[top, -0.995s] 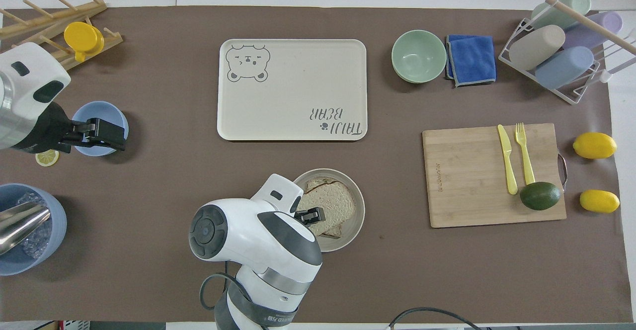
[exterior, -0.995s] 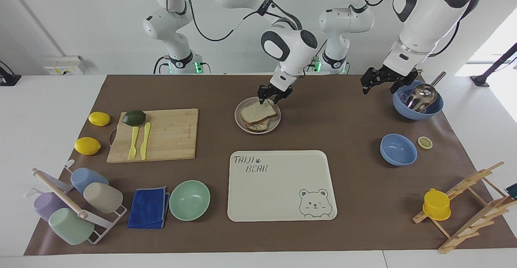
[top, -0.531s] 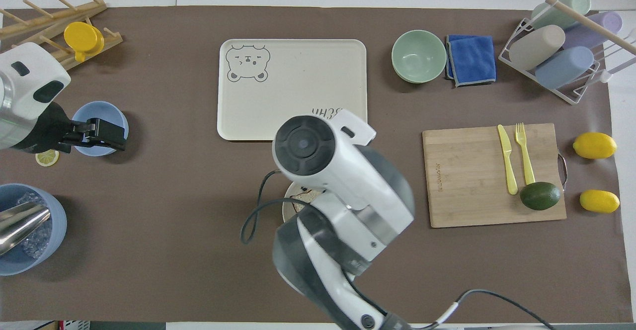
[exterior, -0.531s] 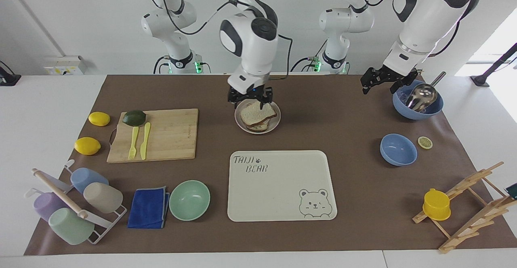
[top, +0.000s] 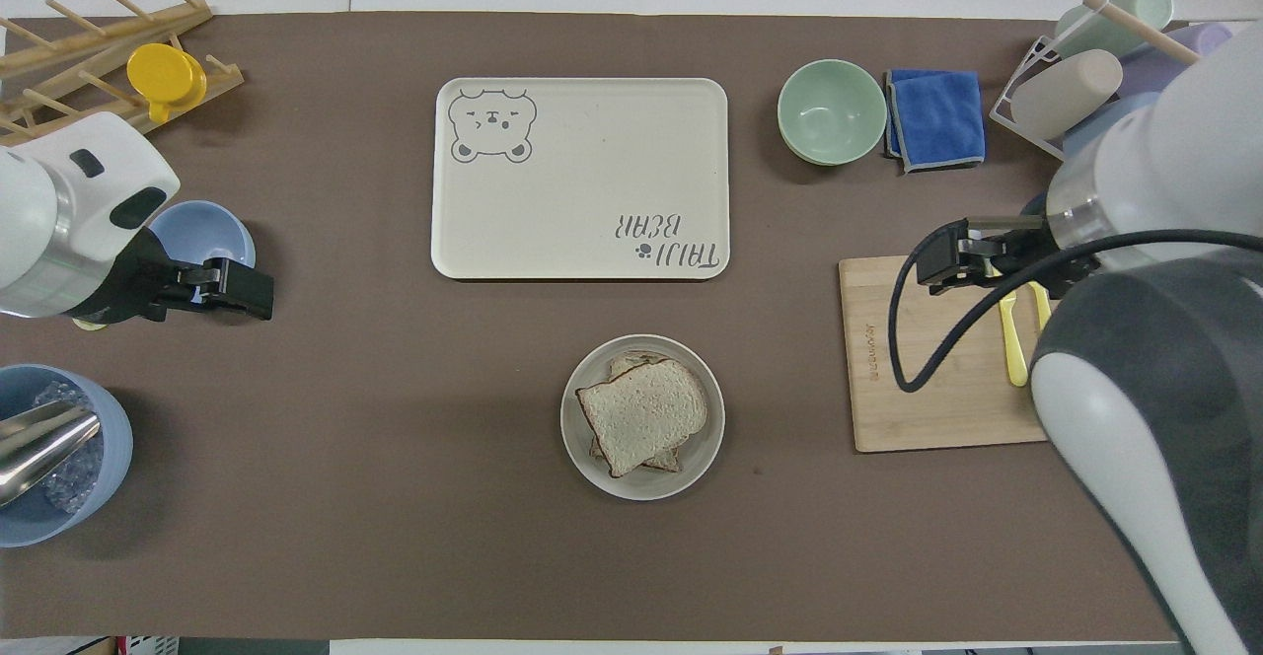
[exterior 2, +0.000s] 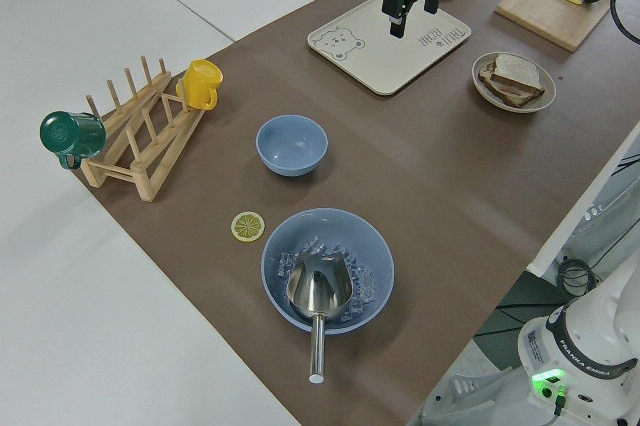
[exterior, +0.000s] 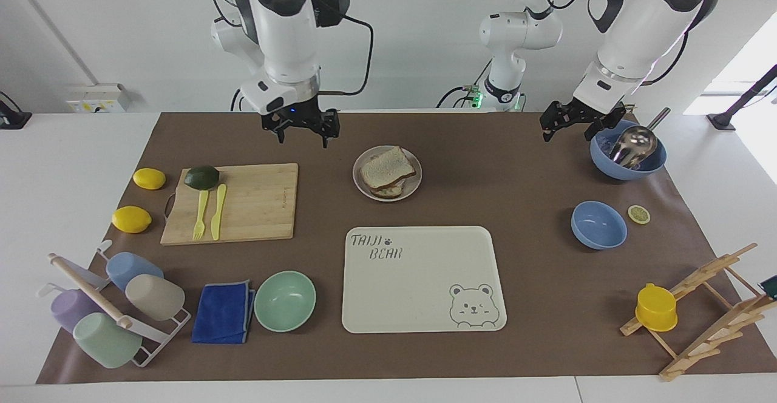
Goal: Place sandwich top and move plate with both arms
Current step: 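Release the bread on the egg and withdraw the right gripper, then reach the left gripper to the plate rim while the right gripper retracts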
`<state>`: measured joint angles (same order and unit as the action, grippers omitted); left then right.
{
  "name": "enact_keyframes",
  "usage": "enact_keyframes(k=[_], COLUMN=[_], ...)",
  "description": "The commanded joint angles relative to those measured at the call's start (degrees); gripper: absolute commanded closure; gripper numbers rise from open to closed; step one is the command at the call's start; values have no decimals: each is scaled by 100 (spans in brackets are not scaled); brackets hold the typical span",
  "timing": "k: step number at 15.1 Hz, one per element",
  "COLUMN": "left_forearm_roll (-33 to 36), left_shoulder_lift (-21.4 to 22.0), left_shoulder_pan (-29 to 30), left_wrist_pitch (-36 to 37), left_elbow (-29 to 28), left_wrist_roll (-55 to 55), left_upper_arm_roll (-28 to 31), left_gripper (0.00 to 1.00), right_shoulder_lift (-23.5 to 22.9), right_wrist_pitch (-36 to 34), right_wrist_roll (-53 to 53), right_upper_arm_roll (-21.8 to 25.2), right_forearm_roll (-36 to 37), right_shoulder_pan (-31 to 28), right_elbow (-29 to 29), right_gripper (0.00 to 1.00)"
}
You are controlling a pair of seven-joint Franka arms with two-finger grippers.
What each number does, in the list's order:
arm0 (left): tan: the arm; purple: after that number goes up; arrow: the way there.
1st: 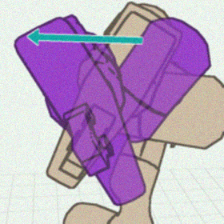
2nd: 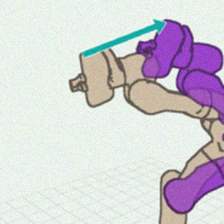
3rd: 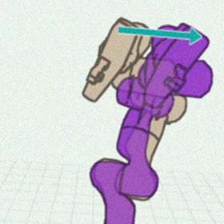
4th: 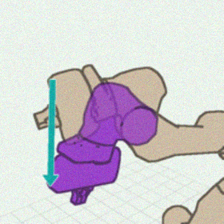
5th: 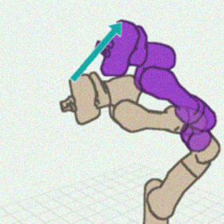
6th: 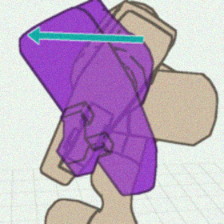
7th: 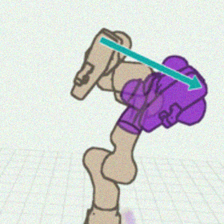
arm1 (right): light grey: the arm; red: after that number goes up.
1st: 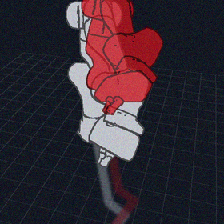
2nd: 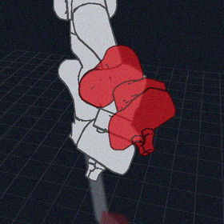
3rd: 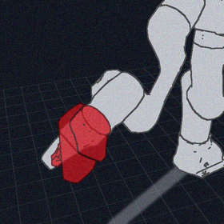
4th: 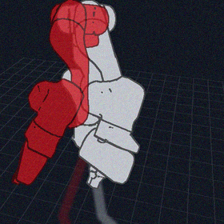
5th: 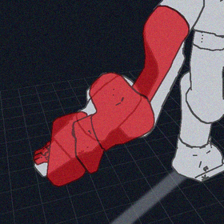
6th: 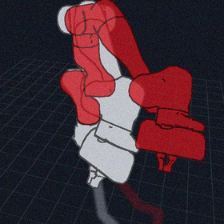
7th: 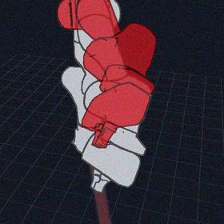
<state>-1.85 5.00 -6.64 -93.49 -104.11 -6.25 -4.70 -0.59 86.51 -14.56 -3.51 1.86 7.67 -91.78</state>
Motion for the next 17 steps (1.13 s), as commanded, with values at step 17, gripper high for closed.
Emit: enact_keyframes(k=[17], left_forearm_roll=[-1634], left_shoulder_lift=[80], left_shoulder_pan=[-2482], left_wrist_pitch=[-4194], left_elbow=[-3616], left_wrist_roll=[-1282], left_upper_arm_roll=[21], left_gripper=[0], right_shoulder_lift=[138], right_wrist_pitch=[-134], right_wrist_roll=[1263], right_upper_arm_roll=[448], right_forearm_roll=[-81], right_shoulder_pan=[-486], right_elbow=[-191], right_gripper=[0])
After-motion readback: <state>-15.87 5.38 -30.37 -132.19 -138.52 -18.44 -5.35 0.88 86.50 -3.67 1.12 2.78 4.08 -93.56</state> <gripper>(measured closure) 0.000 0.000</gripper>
